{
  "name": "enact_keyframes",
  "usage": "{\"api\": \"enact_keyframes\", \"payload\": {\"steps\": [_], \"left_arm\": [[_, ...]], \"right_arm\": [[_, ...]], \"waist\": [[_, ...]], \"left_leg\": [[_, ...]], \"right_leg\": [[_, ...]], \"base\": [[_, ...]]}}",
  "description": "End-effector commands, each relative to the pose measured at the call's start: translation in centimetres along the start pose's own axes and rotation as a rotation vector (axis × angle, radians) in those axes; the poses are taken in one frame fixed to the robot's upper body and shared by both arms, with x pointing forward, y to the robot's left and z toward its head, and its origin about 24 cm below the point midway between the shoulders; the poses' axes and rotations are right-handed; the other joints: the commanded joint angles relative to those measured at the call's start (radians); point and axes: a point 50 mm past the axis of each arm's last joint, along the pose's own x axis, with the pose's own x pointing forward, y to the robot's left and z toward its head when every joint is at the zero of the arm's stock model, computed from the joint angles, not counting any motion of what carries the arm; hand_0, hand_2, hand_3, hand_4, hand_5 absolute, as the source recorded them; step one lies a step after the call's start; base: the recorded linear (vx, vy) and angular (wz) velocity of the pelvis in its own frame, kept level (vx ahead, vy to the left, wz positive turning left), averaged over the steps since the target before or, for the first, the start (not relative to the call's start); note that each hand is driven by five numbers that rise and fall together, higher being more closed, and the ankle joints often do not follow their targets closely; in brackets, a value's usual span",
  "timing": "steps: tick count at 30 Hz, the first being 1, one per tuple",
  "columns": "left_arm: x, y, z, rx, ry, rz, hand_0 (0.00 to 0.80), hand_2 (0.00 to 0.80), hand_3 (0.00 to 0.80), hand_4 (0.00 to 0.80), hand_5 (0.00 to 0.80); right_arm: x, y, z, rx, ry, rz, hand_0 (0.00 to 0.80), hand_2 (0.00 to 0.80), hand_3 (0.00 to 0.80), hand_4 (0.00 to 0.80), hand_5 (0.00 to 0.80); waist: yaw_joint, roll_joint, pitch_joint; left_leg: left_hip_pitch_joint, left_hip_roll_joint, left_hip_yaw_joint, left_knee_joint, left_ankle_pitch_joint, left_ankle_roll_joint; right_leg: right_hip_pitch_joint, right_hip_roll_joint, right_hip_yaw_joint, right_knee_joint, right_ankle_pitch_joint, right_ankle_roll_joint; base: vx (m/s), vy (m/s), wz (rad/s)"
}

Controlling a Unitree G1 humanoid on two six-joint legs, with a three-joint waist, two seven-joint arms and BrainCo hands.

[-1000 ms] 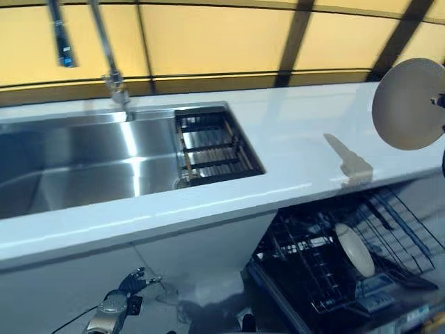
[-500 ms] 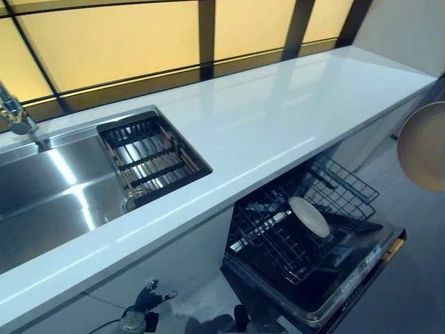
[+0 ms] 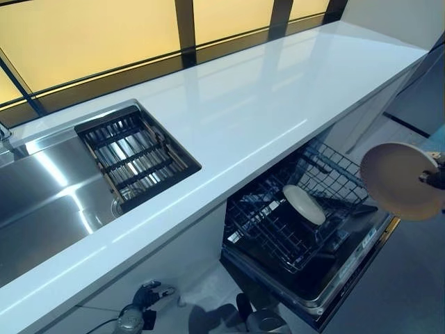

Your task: Take plates into dishwasher

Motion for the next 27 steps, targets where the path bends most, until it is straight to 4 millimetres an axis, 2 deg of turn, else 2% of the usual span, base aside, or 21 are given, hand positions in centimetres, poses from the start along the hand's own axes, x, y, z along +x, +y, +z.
{"api": "enact_keyframes", "payload": {"steps": [1, 11, 27], "left_arm": [[0.5, 3.0, 1.6, -0.013, -0.056, 0.103, 0.0, 0.0, 0.0, 0.0, 0.0], [0.5, 2.5, 1.4, -0.052, -0.042, 0.081, 0.0, 0.0, 0.0, 0.0, 0.0], [0.6, 2.4, 1.6, -0.056, -0.042, 0.093, 0.0, 0.0, 0.0, 0.0, 0.0]], "right_arm": [[-0.2, -1.2, 2.1, -0.038, -0.092, -0.093, 0.8, 0.8, 0.8, 0.8, 0.8], [0.0, 2.5, 3.7, -0.068, -0.145, 0.033, 0.8, 0.8, 0.8, 0.8, 0.8], [0.8, 6.6, 5.2, -0.065, -0.159, 0.167, 0.8, 0.8, 0.8, 0.8, 0.8]], "waist": [[0.029, -0.05, -0.016], [0.041, -0.042, 0.005], [0.072, -0.04, 0.021]], "left_leg": [[0.061, -0.014, -0.001, 0.005, -0.064, 0.061], [0.054, -0.024, -0.011, 0.009, -0.064, 0.068], [0.048, -0.029, -0.029, 0.012, -0.06, 0.071]], "right_leg": [[0.011, -0.018, -0.034, 0.017, -0.013, 0.067], [0.007, -0.027, -0.038, 0.021, -0.011, 0.068], [0.012, -0.041, -0.053, 0.021, -0.008, 0.072]], "base": [[0.0, 0.0, 0.0], [0.0, 0.0, 0.0], [0.0, 0.0, 0.0]]}}
